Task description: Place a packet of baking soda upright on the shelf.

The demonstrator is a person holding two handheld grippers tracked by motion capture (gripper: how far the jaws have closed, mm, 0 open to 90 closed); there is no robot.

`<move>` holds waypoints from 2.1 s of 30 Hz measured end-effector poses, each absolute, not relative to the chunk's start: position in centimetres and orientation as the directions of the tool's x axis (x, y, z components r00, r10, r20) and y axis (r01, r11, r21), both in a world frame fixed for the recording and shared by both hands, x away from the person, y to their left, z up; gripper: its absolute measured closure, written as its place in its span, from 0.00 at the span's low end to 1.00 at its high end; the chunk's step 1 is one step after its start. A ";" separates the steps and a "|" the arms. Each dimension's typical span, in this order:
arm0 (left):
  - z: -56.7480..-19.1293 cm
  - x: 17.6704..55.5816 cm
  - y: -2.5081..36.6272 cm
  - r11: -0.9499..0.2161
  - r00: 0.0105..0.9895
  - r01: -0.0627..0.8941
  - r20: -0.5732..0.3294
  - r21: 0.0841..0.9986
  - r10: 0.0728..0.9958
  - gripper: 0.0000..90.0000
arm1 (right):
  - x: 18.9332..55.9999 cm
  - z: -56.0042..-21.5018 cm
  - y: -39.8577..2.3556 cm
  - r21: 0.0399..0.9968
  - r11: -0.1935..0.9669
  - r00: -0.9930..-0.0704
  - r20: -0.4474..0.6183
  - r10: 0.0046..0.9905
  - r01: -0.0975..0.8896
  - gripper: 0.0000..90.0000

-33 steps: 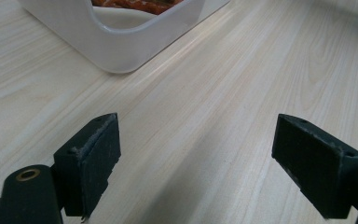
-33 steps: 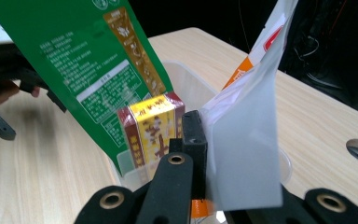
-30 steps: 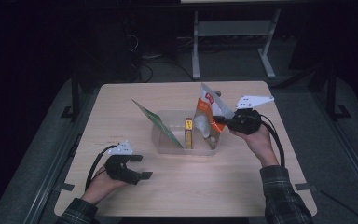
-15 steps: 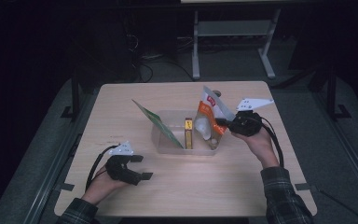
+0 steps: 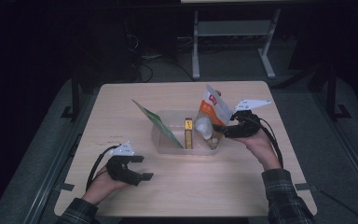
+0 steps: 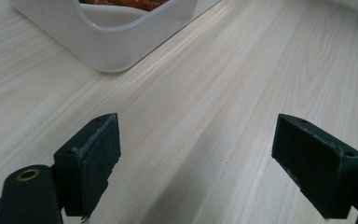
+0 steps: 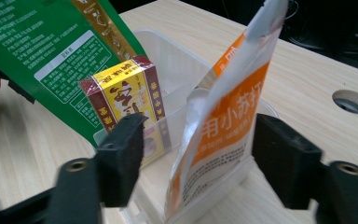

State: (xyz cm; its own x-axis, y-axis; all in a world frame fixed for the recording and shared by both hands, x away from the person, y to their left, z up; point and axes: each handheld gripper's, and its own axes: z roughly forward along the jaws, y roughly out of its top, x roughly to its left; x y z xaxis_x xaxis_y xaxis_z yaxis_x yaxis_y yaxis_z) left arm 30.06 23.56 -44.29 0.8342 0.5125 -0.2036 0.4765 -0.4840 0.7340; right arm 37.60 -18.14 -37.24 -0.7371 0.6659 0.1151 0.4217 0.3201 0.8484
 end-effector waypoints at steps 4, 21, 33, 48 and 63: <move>-44.3 30.1 23.6 -0.487 0.836 0.475 -0.203 0.733 0.510 0.16 | 37.4 -37.1 -18.5 0.847 0.310 -0.734 0.130 0.666 0.432 0.31; -44.3 30.1 23.5 -0.497 0.842 0.468 -0.197 0.731 0.502 0.16 | 35.6 -37.6 -20.3 0.842 0.297 -0.716 0.141 0.684 0.450 0.30; -44.2 30.0 23.4 -0.523 0.852 0.454 -0.179 0.721 0.493 0.16 | 34.1 -37.9 -21.2 0.837 0.301 -0.712 0.140 0.688 0.456 0.30; -44.3 29.9 23.1 -0.532 0.855 0.456 -0.186 0.713 0.484 0.17 | 31.4 -40.3 -21.8 0.827 0.307 -0.714 0.154 0.683 0.471 0.28; -44.6 29.6 22.5 -0.569 0.879 0.433 -0.187 0.699 0.438 0.16 | 29.1 -41.9 -21.3 0.817 0.348 -0.746 0.142 0.651 0.459 0.26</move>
